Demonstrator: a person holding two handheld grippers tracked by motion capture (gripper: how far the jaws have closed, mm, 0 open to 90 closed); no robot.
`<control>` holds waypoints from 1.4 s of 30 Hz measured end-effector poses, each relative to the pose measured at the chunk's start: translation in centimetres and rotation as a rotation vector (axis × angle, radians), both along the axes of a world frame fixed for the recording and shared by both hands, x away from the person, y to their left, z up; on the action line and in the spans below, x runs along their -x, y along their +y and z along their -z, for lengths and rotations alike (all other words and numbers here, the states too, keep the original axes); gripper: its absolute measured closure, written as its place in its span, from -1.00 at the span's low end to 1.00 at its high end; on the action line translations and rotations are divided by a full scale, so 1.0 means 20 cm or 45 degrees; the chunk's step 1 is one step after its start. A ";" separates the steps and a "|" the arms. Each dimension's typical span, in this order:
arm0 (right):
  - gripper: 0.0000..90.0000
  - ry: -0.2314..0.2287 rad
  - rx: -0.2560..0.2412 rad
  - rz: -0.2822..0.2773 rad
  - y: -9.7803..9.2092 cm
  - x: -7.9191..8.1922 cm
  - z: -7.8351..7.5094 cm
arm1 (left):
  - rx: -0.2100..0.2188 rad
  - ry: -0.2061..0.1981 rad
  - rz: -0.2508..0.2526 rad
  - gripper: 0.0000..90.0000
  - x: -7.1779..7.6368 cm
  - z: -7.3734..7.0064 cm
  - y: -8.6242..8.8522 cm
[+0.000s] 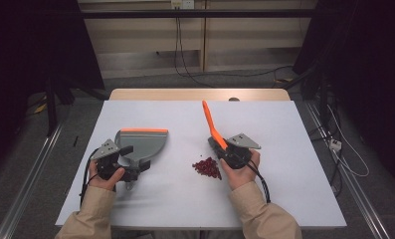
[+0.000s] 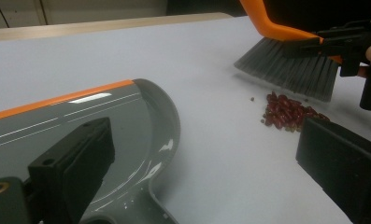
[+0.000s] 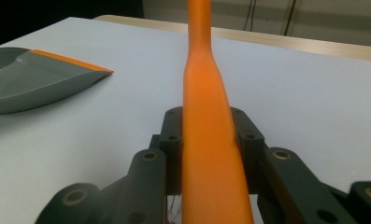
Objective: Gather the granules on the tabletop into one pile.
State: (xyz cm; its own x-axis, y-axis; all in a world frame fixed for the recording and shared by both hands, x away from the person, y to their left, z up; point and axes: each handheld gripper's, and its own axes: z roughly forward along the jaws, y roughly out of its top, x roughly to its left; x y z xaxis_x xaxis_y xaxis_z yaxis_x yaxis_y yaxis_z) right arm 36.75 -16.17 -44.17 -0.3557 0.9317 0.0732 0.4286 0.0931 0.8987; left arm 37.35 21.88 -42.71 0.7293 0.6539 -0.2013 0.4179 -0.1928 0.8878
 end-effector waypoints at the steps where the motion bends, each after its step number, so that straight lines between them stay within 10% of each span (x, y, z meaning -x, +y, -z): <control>1: 0.58 0.001 0.005 0.002 -0.01 0.00 0.00 | 0.001 0.001 -0.001 -0.91 0.00 0.00 0.00; 8: 0.58 0.010 0.050 0.013 -0.04 0.00 0.04 | -0.002 0.000 0.000 -0.91 0.00 0.00 0.00; 16: 0.58 0.000 -0.047 -0.074 0.03 0.02 0.02 | -0.003 0.000 -0.001 -0.91 0.00 0.00 0.00; 27: 0.58 0.006 0.034 -0.034 -0.02 0.01 0.04 | -0.005 -0.001 -0.001 -0.91 0.00 0.00 0.00; 42: 0.58 -0.037 -0.028 -0.183 -0.02 0.02 -0.02 | -0.006 -0.001 -0.003 -0.91 0.00 0.00 0.00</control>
State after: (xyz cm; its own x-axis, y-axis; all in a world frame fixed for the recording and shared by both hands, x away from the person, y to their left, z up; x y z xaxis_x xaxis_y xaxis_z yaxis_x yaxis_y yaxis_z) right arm 36.29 -16.52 -43.78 -0.4877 0.8693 0.0809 0.3864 0.1318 0.9129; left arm 37.38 21.87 -42.72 0.7281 0.6564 -0.1976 0.4177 -0.1963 0.8871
